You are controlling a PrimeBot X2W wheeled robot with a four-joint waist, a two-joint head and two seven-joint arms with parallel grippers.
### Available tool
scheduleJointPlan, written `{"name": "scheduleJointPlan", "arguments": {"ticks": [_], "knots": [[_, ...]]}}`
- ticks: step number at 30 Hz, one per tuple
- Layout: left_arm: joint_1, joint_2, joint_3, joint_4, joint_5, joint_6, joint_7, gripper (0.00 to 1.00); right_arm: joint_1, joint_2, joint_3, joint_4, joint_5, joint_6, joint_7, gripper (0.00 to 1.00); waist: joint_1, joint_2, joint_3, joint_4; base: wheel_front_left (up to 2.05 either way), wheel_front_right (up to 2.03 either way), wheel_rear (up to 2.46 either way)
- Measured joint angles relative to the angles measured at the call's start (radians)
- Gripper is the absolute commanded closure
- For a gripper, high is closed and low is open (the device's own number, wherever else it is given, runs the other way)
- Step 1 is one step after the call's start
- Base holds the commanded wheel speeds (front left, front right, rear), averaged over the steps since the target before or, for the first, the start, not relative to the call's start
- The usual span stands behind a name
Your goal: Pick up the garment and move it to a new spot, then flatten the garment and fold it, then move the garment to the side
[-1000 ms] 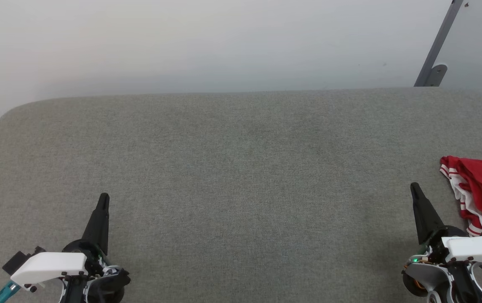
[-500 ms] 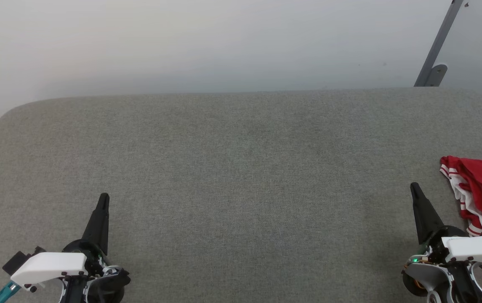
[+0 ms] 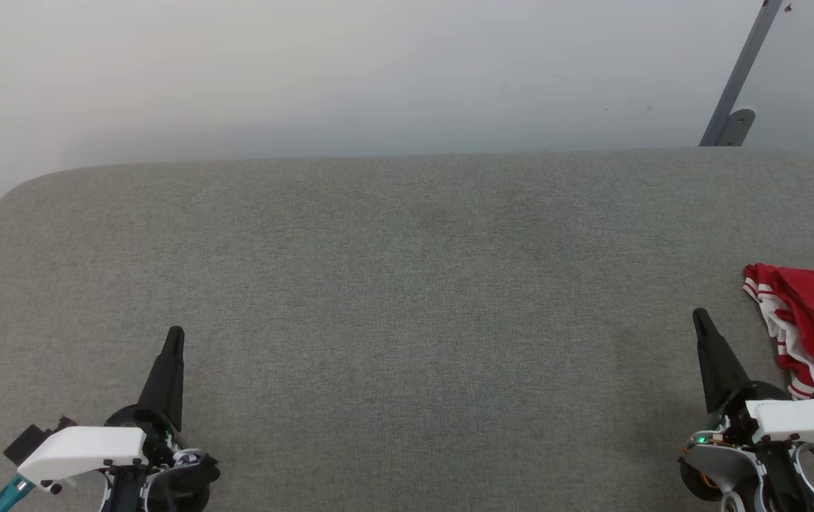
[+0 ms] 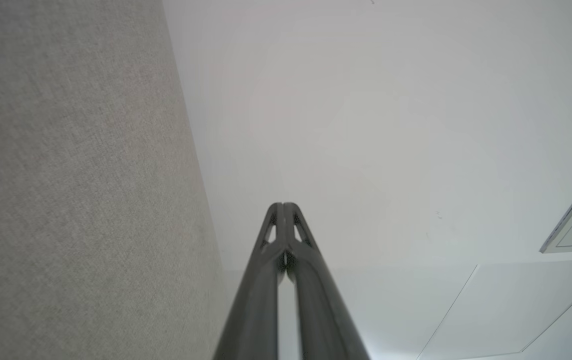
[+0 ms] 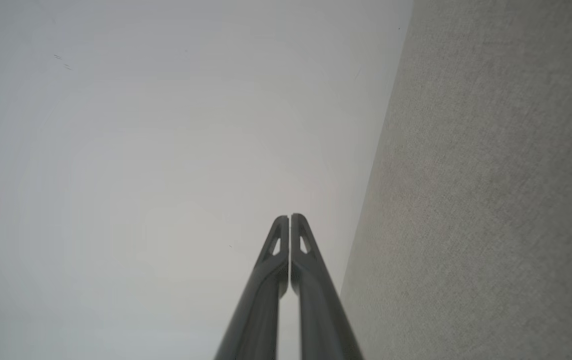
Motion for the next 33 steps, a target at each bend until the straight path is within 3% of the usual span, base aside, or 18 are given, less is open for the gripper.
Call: {"name": "scheduleJointPlan", "arguments": {"ticks": [33], "knots": [[0.000, -0.003, 0.004, 0.000, 0.003, 0.000, 0.003, 1.00, 0.000, 0.000, 0.000, 0.000, 0.000, 0.000, 0.000, 1.00, 0.0000, 0.0000, 0.000, 0.000, 0.00, 0.00, 0.00]]}}
